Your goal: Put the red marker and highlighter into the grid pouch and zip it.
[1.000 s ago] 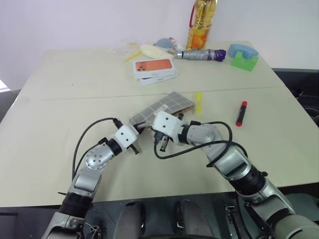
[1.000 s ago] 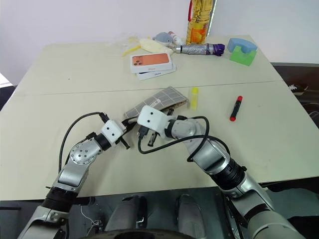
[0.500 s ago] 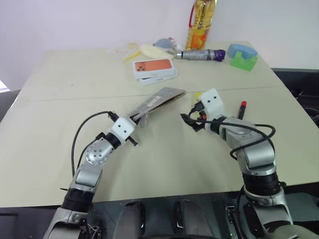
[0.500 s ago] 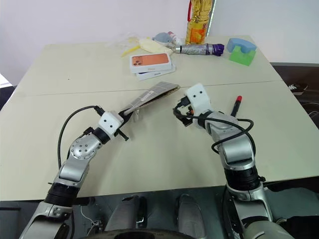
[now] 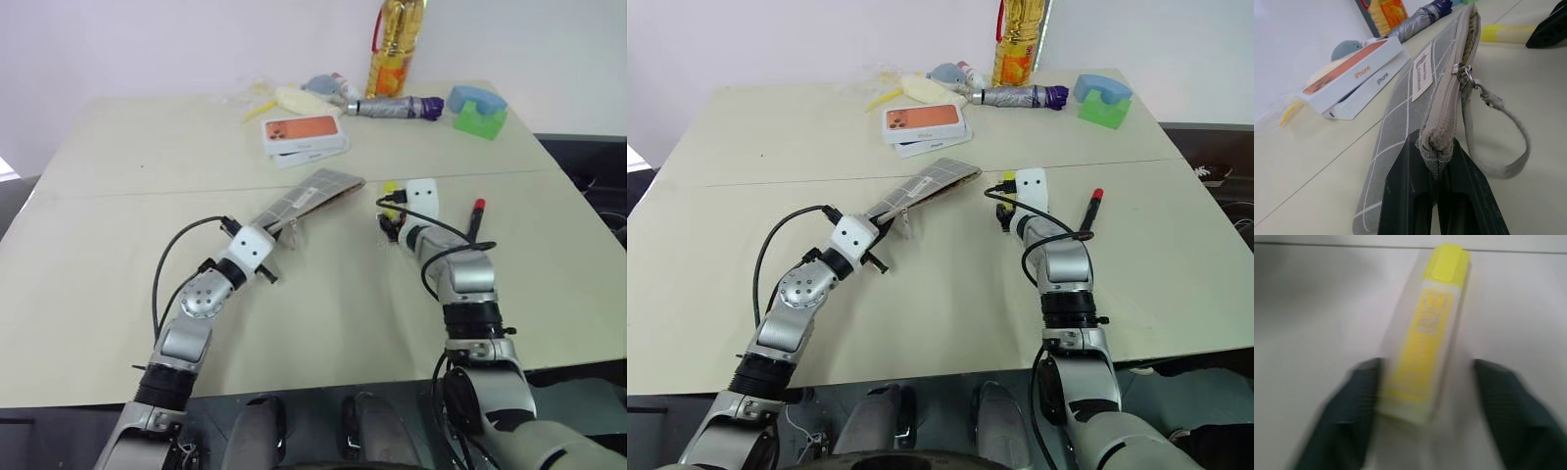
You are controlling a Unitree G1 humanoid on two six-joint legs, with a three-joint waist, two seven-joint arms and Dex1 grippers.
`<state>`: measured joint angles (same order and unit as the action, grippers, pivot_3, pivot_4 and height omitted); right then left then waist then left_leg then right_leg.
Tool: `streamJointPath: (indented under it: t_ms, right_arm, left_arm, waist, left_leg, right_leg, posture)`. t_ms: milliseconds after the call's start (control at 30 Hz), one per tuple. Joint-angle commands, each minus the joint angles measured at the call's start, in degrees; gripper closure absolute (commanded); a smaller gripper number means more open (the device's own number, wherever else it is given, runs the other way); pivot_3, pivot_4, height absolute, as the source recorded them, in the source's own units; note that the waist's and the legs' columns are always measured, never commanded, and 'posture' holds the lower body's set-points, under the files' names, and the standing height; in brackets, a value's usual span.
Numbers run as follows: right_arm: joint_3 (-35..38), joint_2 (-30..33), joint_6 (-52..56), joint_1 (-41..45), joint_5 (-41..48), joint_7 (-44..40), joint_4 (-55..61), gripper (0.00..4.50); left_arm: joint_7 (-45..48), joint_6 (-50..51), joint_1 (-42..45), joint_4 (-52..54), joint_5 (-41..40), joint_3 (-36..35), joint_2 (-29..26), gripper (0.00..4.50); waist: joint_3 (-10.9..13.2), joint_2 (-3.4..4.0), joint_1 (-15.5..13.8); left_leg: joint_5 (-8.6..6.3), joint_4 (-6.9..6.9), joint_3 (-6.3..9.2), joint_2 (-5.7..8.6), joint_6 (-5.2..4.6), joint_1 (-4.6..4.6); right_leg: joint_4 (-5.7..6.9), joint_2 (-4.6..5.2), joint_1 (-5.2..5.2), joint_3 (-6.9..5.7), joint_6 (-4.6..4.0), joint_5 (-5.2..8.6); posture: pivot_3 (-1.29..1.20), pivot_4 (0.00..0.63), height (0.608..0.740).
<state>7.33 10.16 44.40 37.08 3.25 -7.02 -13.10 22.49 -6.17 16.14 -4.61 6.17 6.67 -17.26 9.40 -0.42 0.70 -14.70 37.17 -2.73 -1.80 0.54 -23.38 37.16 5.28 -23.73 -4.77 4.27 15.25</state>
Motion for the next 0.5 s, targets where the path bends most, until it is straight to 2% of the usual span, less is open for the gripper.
streamJointPath:
  t_ms: [33,267,400,500]
  right_arm:
    - [0.0,0.1,-2.4,-0.1,0.6,0.0,2.7,3.66]
    - [-5.1,10.8,1.6,-8.9,-0.3,-7.9,22.6,3.64]
    - [-1.8,16.1,6.8,-14.7,4.6,-13.5,34.4,3.64]
    - [0.2,16.6,9.2,-16.9,8.4,-15.7,39.6,3.64]
  left_arm:
    - [-0.2,0.2,0.2,1.0,-0.6,-0.1,0.3,4.50]
    - [1.9,0.8,1.7,0.1,-3.4,-1.1,0.5,4.50]
    - [3.2,0.8,3.5,-1.5,-4.7,-1.0,1.0,4.50]
    - [4.4,0.2,4.3,-2.5,-5.3,-0.6,1.2,4.50]
  waist:
    - [0.0,0.00,0.0]
    - [0.0,0.02,-0.3]
    - [0.0,0.01,-0.3]
    - [0.0,0.01,-0.1]
  left_leg:
    - [0.00,0.00,0.00,0.00,0.00,0.00]
    - [0.00,0.00,0.02,0.03,0.00,-0.06]
    - [0.00,0.02,0.05,0.01,0.00,-0.03]
    - [0.00,0.02,0.06,0.01,-0.01,-0.01]
  right_leg:
    - [0.00,0.00,0.00,0.00,0.00,0.00]
    - [-0.06,0.06,-0.01,0.00,0.01,0.01]
    - [-0.05,-0.03,0.01,-0.01,0.01,0.01]
    - [-0.05,-0.08,0.01,0.01,0.01,0.01]
  posture:
    - [0.00,0.150,0.740]
    - [0.00,0.150,0.740]
    - [0.00,0.150,0.740]
    - [0.00,0.150,0.740]
